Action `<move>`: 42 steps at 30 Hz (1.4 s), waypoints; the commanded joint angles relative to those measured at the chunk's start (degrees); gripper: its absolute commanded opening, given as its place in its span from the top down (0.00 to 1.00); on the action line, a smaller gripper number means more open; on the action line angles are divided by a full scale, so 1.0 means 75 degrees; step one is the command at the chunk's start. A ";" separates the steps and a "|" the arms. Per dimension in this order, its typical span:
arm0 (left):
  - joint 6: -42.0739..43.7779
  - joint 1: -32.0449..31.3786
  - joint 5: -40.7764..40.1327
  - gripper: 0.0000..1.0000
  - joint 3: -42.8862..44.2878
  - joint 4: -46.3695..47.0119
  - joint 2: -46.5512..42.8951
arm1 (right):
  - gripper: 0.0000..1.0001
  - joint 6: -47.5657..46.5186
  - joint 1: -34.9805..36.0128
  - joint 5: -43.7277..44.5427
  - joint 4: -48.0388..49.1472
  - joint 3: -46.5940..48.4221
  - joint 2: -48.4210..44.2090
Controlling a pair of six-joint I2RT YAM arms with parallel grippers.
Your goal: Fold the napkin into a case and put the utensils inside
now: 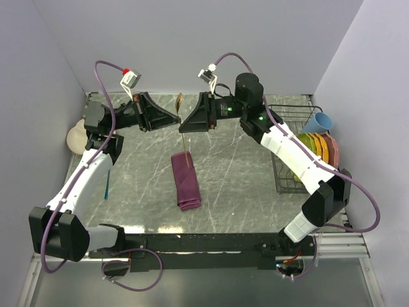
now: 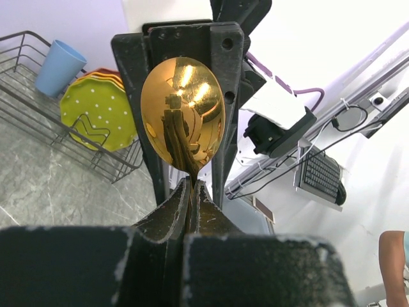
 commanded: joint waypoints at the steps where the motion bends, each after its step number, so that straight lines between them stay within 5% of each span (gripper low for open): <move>1: -0.0048 -0.0068 0.0102 0.99 0.0289 0.0326 -0.0097 | 0.54 0.0181 0.0058 -0.0087 0.0542 -0.0031 -0.0043; 8: -0.0083 -0.0115 0.0078 0.99 0.0195 0.0338 -0.0121 | 0.64 0.0709 0.0058 -0.0181 0.1059 0.0027 0.0074; 11: -0.0060 -0.0115 0.0090 0.99 0.0136 0.0244 -0.0156 | 0.83 0.0744 0.0081 -0.0193 0.1059 0.0016 0.0062; 12: -0.0037 -0.0115 0.0067 0.99 0.0125 0.0232 -0.0167 | 1.00 0.0709 0.0081 -0.0158 0.1024 0.0027 0.0051; 15: 0.0302 -0.0103 -0.0155 0.99 0.0136 -0.0340 -0.0238 | 1.00 0.0475 0.0105 0.0029 0.0661 0.0098 0.0015; 20: 0.2385 0.0456 -0.1278 0.69 0.0651 -0.3020 -0.0483 | 1.00 -0.0963 0.0140 0.1129 -0.1224 0.0531 -0.0043; 26: 0.5505 0.0729 -0.4031 0.53 0.1296 -0.6573 -0.0846 | 1.00 -0.2557 0.0339 0.4818 -0.3638 0.1234 0.0495; 31: 0.5976 0.0752 -0.5814 0.42 0.0490 -0.7231 -0.1152 | 1.00 -0.3146 0.0819 0.7606 -0.4761 0.2226 0.1780; 35: 0.5975 0.0822 -0.6565 0.26 0.0172 -0.7572 -0.1280 | 1.00 -0.3077 0.1251 0.8731 -0.5152 0.2804 0.2674; 42: 0.5964 0.0916 -0.7116 0.24 -0.0472 -0.7362 -0.1574 | 1.00 -0.2525 0.1405 0.9650 -0.4451 0.2243 0.3320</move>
